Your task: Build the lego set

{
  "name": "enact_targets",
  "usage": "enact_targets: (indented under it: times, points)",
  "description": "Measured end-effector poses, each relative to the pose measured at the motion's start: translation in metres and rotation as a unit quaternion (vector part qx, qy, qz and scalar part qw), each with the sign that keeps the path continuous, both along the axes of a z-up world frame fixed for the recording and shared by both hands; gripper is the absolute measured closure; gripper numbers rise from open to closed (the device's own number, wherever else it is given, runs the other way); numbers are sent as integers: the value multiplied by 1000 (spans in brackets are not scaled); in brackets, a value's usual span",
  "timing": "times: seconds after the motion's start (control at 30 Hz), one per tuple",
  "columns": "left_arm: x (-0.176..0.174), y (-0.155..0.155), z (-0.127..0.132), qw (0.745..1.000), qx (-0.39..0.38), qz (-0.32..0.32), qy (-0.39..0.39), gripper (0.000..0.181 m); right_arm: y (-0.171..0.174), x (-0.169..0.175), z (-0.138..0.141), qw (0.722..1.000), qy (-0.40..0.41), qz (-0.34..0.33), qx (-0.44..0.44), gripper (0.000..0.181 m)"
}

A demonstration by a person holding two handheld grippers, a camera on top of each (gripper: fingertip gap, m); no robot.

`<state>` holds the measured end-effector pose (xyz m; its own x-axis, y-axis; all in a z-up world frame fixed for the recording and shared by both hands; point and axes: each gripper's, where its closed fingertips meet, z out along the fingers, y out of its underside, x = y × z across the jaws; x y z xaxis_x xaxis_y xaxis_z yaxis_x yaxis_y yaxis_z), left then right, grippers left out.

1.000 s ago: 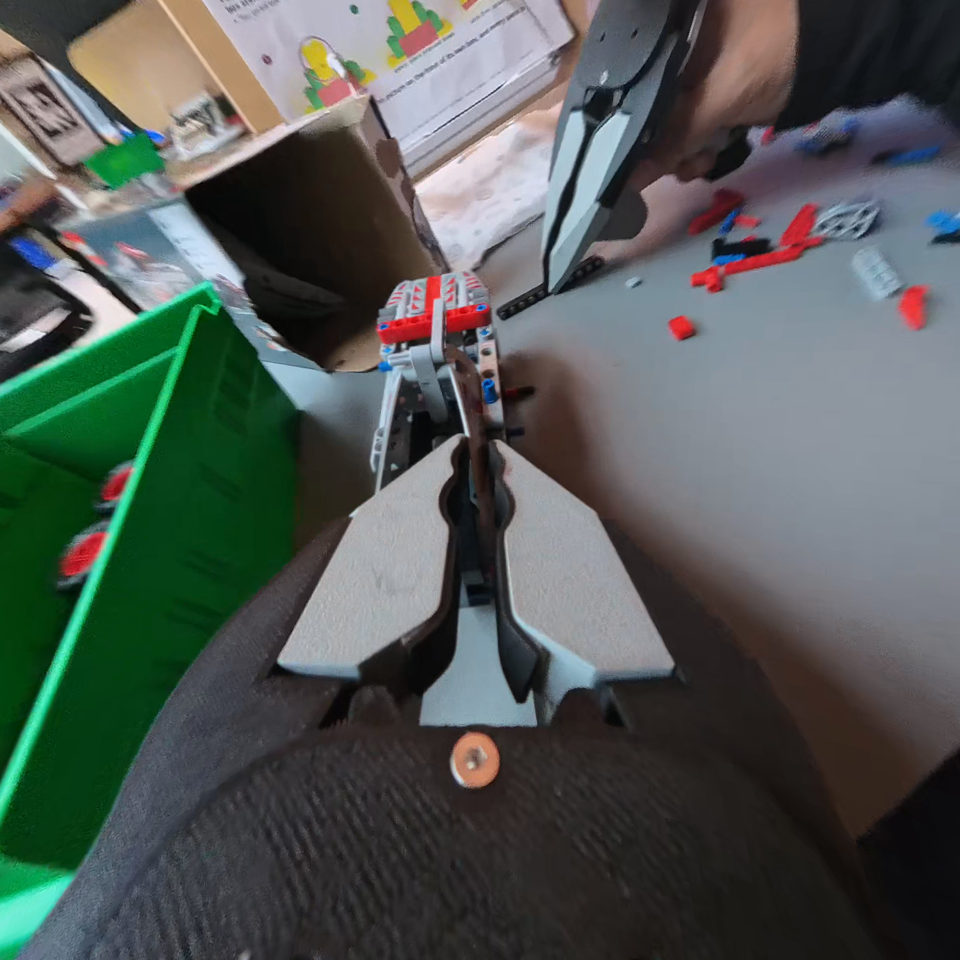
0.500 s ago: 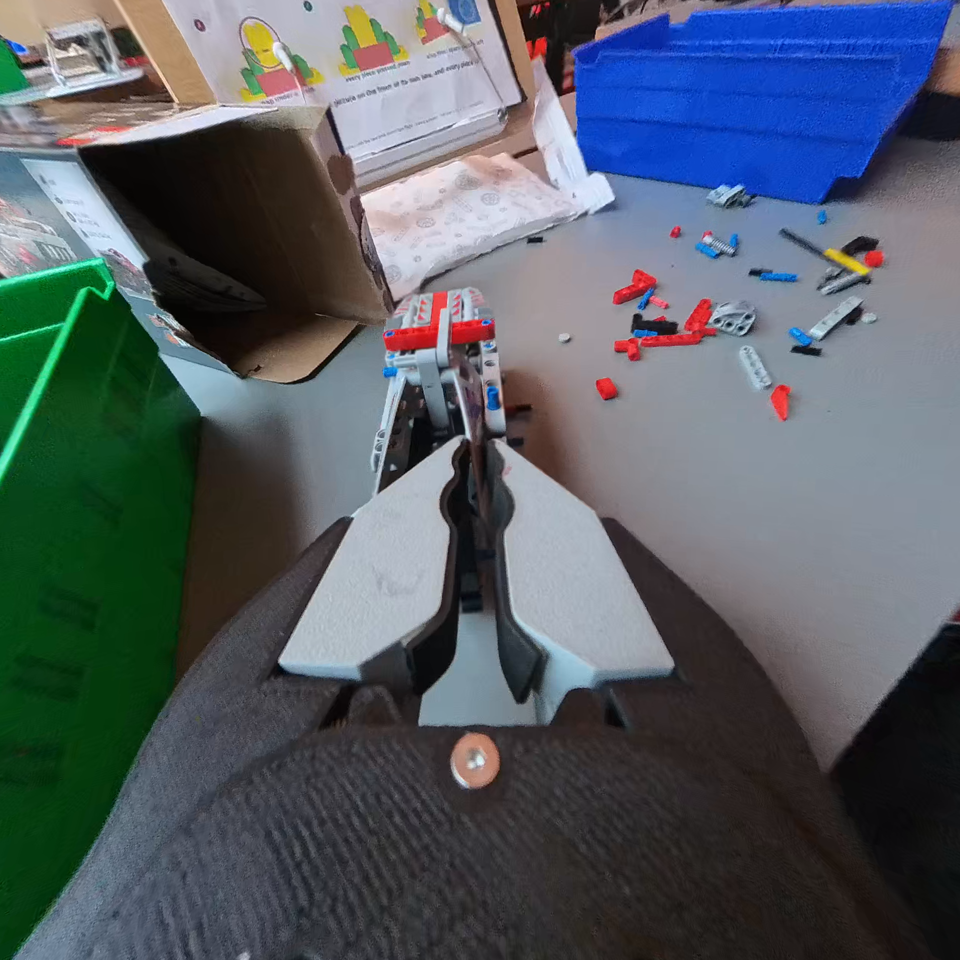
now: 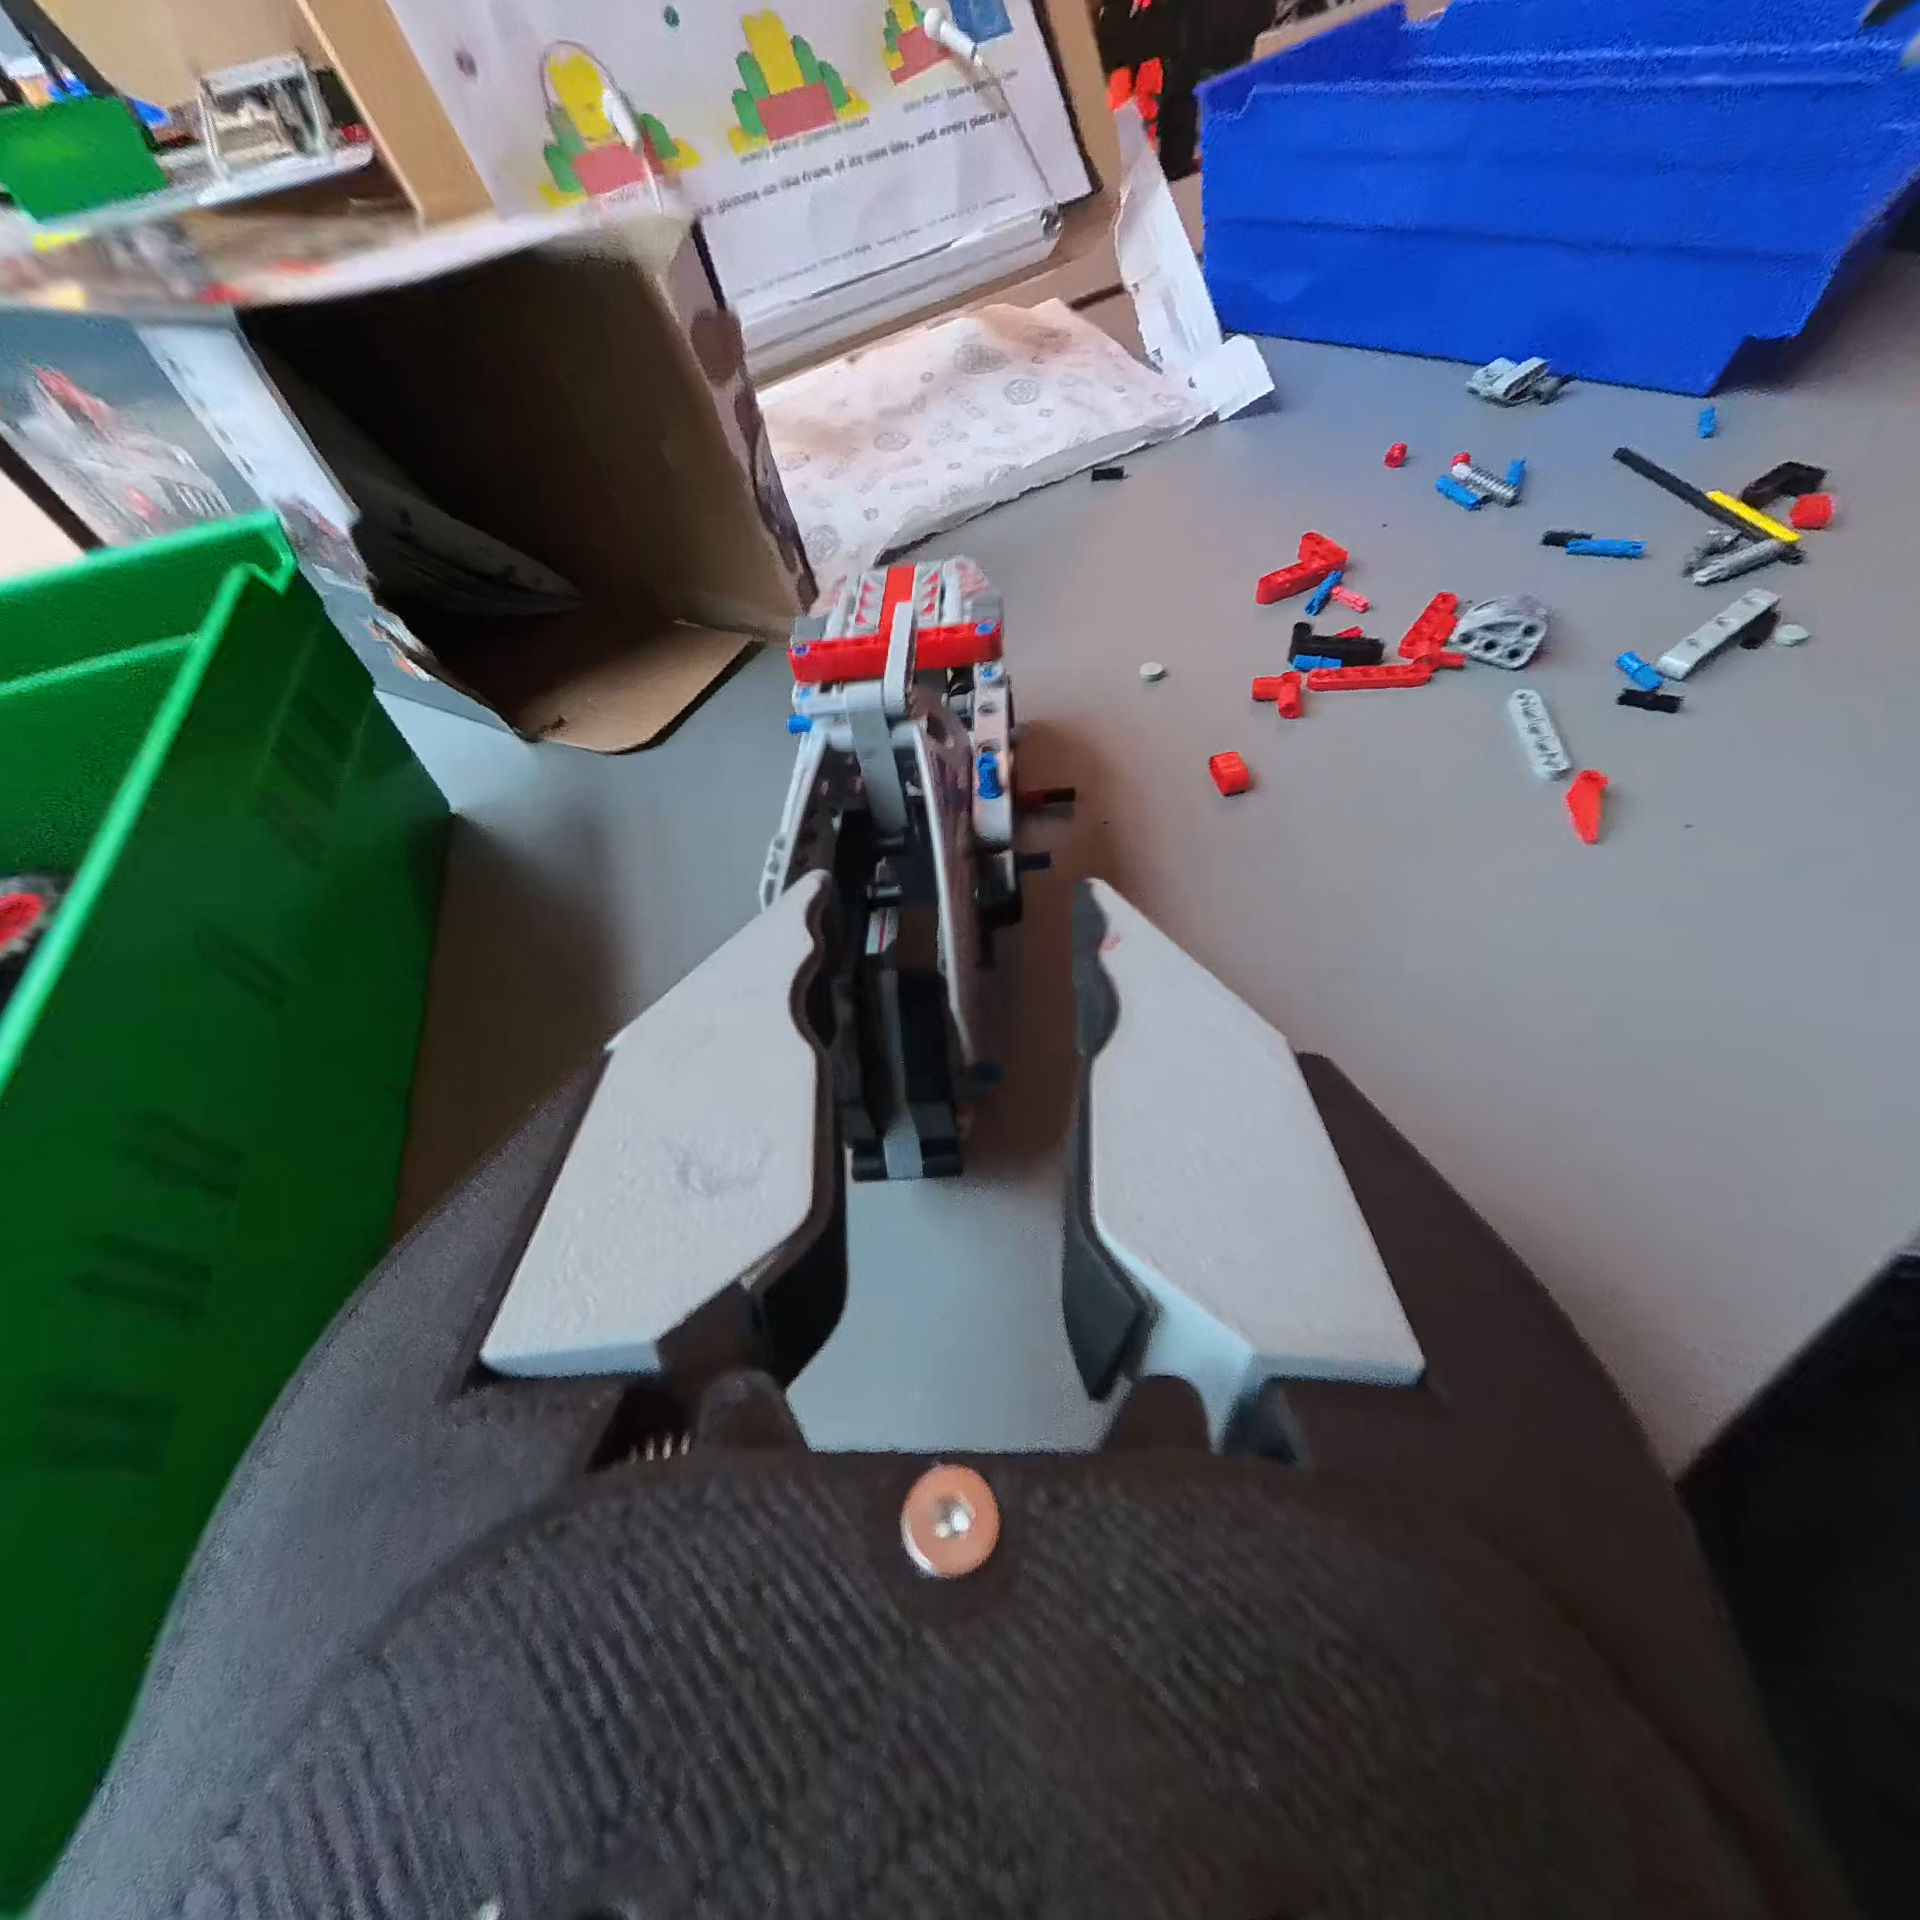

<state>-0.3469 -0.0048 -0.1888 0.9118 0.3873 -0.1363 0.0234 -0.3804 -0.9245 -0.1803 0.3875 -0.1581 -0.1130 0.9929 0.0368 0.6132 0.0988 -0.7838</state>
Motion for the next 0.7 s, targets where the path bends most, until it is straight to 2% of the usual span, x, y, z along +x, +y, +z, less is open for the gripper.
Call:
enact_targets:
  times: [0.1, 0.17, 0.27, 0.3, 0.33, 0.47, 0.6, 0.7]
  points:
    - [24, 2, 28, 999, -7, -30, 41, 144, -67, 19, -29, 994, -29, 96, -38, 135]
    - [57, 20, 33, 995, -25, -96, 26, 149, -79, 25, -61, 993, -63, 91, -40, 136]
    - [110, 60, 7, 977, -64, -191, -71, 148, -74, 27, -94, 992, -92, 53, -66, 131]
    - [119, 73, -7, 971, -82, -207, -86, 156, -78, 26, -100, 990, -95, 58, -83, 128]
    - [121, 83, -22, 968, -108, -209, -87, 164, -83, 24, -104, 988, -97, 66, -96, 127]
    - [124, 117, -61, 949, -189, -232, -96, 150, -109, 1, -105, 986, -73, 121, -90, 128]
    - [124, 151, -77, 942, -206, -251, -87, 166, -149, -16, -105, 971, -62, 215, -88, 137]
    - [123, 174, -77, 941, -189, -264, -96, 175, -157, -20, -103, 966, -64, 237, -77, 138]
